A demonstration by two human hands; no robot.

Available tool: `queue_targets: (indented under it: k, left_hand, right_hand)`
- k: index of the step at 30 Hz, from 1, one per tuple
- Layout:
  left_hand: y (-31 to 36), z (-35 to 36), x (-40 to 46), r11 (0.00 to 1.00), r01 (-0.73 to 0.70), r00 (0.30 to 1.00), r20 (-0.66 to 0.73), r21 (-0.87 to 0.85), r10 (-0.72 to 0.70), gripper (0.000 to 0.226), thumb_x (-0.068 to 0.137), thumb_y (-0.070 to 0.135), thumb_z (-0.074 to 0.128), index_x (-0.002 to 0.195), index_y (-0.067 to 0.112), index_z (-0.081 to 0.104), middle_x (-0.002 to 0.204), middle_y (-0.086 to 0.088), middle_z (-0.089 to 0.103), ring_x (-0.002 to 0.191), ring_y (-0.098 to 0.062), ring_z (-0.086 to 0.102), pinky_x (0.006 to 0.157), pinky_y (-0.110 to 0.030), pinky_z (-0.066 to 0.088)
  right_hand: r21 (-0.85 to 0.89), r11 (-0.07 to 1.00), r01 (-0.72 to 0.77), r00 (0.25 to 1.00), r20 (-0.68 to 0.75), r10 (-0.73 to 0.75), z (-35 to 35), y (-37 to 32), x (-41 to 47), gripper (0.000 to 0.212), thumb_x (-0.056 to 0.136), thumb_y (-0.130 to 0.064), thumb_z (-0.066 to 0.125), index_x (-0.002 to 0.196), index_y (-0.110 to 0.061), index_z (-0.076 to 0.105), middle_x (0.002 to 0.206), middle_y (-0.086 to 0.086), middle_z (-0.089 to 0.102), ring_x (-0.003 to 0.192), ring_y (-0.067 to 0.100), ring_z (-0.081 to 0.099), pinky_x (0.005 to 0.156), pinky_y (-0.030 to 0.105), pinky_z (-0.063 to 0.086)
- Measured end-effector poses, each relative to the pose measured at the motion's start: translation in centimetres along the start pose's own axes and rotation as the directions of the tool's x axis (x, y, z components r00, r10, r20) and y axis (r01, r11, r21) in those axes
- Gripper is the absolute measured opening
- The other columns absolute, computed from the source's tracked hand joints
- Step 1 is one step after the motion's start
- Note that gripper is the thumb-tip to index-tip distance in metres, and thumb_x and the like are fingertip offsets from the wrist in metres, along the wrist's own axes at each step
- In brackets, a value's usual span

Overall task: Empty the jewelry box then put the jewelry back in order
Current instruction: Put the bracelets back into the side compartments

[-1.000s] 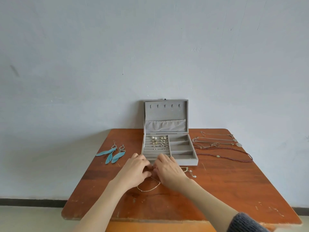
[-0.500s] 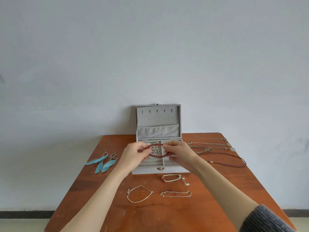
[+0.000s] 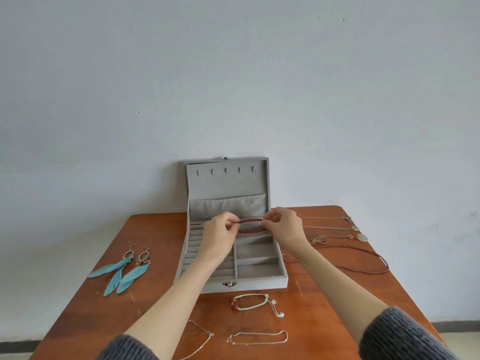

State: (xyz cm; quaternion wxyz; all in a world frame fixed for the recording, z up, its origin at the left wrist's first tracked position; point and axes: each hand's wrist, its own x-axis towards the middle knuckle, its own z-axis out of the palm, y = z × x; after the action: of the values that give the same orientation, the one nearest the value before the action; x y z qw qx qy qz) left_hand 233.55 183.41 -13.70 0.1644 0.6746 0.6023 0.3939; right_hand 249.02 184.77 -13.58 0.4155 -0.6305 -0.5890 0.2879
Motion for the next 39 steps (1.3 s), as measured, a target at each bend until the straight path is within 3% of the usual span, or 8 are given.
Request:
queue_targets:
  k: [5,9,14,20,26,32,39]
  left_hand:
    - [-1.2,1.5,1.3,0.994,0.003,0.999,0.038,0.107,-0.008,0.013,0.087,0.012,0.06,0.096,0.01,0.069,0.095,-0.003,0.069,0.093,-0.013,0.059,0.075,-0.015,0.039]
    - [-1.4,1.9,1.7,0.973,-0.065,0.997,0.053,0.221,0.055,0.015,0.089,0.014,0.057,0.098,0.012,0.068,0.098,-0.003,0.067,0.103,-0.017,0.052,0.081,-0.027,0.042]
    - [-1.5,2.1,2.2,0.912,-0.153,0.984,0.141,0.381,0.106,0.018,0.09,0.017,0.055,0.102,0.014,0.069,0.106,-0.004,0.063,0.106,-0.023,0.046,0.09,-0.032,0.042]
    - [-1.6,1.7,2.4,0.834,-0.189,0.972,0.221,0.518,0.083,0.026,0.092,0.029,0.052,0.11,0.02,0.068,0.112,-0.007,0.057,0.107,-0.026,0.041,0.09,-0.033,0.04]
    - [-1.8,0.8,1.7,0.869,-0.303,0.94,0.27,0.391,0.207,0.024,0.093,0.03,0.051,0.109,0.026,0.068,0.109,0.006,0.057,0.105,-0.018,0.038,0.087,-0.027,0.031]
    - [-1.6,1.1,1.4,0.838,-0.36,0.916,0.325,0.41,0.235,0.023,0.092,0.024,0.053,0.109,0.023,0.068,0.11,0.007,0.065,0.106,-0.016,0.04,0.089,-0.027,0.03]
    - [-1.8,1.6,1.4,0.876,-0.314,0.919,0.35,0.367,0.182,0.025,0.093,0.01,0.049,0.111,0.014,0.066,0.113,-0.001,0.063,0.11,-0.018,0.042,0.091,-0.029,0.04]
  right_hand:
    - [-0.294,0.944,0.154,0.988,0.068,-0.14,1.0,1.7,1.5,0.009,0.085,-0.014,0.061,0.091,-0.01,0.066,0.092,0.009,0.069,0.093,0.025,0.06,0.08,0.033,0.048]
    - [-0.534,0.787,0.309,0.95,0.145,-0.275,1.1,1.9,1.8,0.017,0.089,-0.021,0.054,0.104,-0.014,0.062,0.1,0.006,0.067,0.106,0.024,0.05,0.086,0.033,0.036]
    - [-0.659,0.642,0.391,0.92,0.257,-0.296,0.9,1.5,2.1,0.02,0.092,-0.022,0.048,0.106,-0.016,0.062,0.108,0.003,0.066,0.113,0.024,0.046,0.09,0.033,0.033]
    - [-0.671,0.605,0.429,0.903,0.311,-0.296,0.5,1.3,1.9,0.025,0.093,-0.021,0.044,0.107,-0.014,0.064,0.114,0.004,0.062,0.115,0.025,0.043,0.092,0.034,0.033]
    - [-0.601,0.672,0.432,0.901,0.246,-0.358,-0.2,2.1,0.3,0.027,0.095,-0.023,0.044,0.108,-0.015,0.066,0.116,0.004,0.055,0.112,0.024,0.041,0.09,0.033,0.033]
    - [-0.683,0.595,0.424,0.905,0.303,-0.298,-0.4,1.8,0.0,0.028,0.093,-0.031,0.047,0.111,-0.017,0.064,0.115,0.003,0.048,0.112,0.025,0.038,0.094,0.035,0.033]
    - [-0.583,0.704,0.405,0.911,0.32,-0.259,-0.1,2.0,-0.3,0.025,0.095,-0.019,0.046,0.109,-0.004,0.061,0.113,0.009,0.043,0.11,0.025,0.04,0.09,0.035,0.043]
